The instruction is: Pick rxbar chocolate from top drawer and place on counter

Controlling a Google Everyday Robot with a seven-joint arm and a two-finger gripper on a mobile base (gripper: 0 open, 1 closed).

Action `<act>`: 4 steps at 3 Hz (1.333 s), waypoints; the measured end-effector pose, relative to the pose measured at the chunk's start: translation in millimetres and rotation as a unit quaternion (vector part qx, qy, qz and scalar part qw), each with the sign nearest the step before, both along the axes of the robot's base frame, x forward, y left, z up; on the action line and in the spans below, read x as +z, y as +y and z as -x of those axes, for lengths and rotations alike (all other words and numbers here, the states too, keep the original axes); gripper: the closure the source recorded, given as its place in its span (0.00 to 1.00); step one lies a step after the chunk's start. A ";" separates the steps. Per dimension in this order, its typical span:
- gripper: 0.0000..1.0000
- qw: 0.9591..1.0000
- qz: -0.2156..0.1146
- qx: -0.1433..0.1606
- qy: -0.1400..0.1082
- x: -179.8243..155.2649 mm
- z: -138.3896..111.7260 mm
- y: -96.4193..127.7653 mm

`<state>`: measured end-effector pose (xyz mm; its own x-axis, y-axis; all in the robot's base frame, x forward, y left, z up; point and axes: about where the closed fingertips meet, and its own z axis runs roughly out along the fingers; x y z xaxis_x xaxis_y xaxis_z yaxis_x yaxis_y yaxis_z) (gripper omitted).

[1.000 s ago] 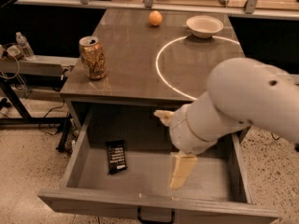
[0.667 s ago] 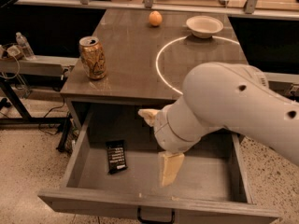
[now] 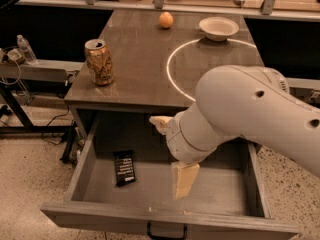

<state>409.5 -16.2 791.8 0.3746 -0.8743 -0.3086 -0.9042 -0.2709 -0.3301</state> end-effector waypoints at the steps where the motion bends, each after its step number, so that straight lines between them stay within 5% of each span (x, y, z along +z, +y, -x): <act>1: 0.00 0.997 0.049 0.053 -0.002 -7.2 -5.7 19.4; 2: 0.00 0.981 0.125 0.148 -0.015 -32.1 -21.4 46.8; 3: 0.00 0.946 0.206 0.246 -0.038 -59.8 -46.9 65.0; 4: 0.00 0.895 0.290 0.335 -0.056 -96.7 -87.2 72.2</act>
Offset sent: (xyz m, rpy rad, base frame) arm 0.0822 0.0634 -0.0662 -0.6024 -0.1705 0.6127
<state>496.7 56.0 695.1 0.8749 -0.4429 0.1958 -0.4449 -0.8949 -0.0364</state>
